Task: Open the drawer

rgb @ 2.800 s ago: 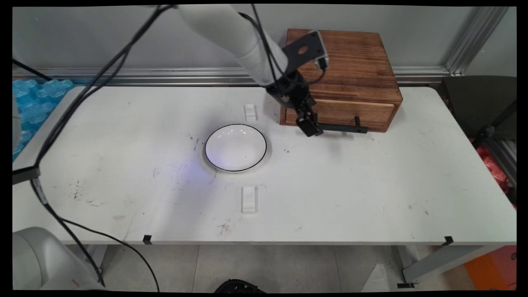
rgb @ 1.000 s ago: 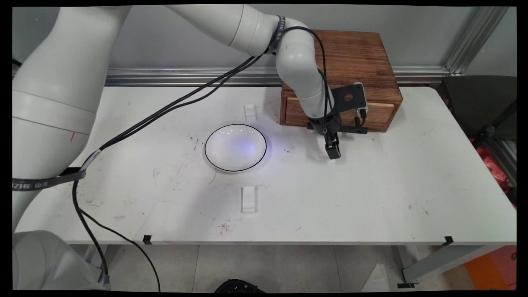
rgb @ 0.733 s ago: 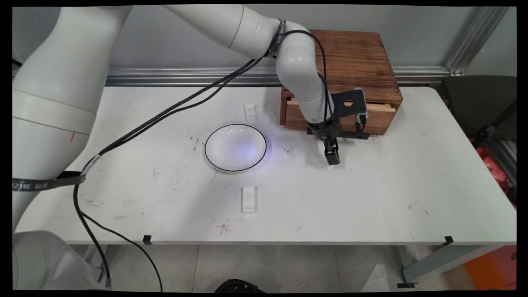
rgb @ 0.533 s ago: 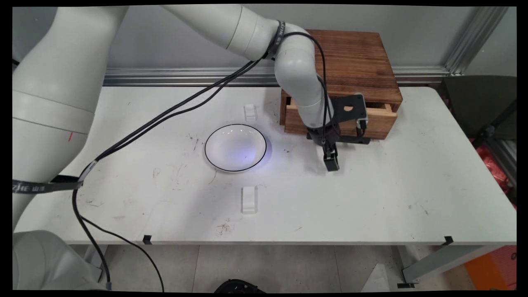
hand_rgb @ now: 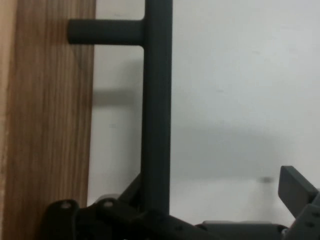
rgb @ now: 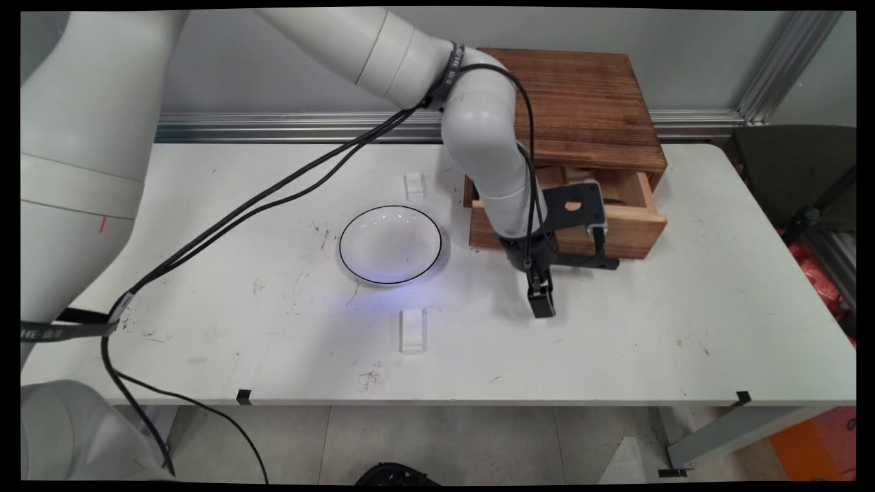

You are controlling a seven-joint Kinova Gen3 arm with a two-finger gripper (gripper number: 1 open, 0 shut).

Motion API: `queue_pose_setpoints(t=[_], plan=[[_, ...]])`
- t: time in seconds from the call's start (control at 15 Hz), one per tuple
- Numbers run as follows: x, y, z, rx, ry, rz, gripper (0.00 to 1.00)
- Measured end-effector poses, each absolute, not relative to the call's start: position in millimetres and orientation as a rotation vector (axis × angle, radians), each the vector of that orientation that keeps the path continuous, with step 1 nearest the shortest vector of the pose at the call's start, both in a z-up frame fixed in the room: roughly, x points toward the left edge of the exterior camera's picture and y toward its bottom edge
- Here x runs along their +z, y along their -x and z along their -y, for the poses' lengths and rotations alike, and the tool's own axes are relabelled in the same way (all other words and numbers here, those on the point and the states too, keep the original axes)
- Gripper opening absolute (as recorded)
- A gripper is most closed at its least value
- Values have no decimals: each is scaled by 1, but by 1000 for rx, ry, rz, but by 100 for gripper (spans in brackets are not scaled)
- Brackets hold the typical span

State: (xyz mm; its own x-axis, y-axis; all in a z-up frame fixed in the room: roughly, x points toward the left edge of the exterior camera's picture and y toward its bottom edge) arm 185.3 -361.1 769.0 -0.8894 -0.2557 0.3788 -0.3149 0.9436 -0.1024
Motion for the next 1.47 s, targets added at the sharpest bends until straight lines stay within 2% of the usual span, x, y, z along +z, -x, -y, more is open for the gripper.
queue_pose_setpoints(t=[1.47], plan=[[784,-150,254,30,-369,2713,100]])
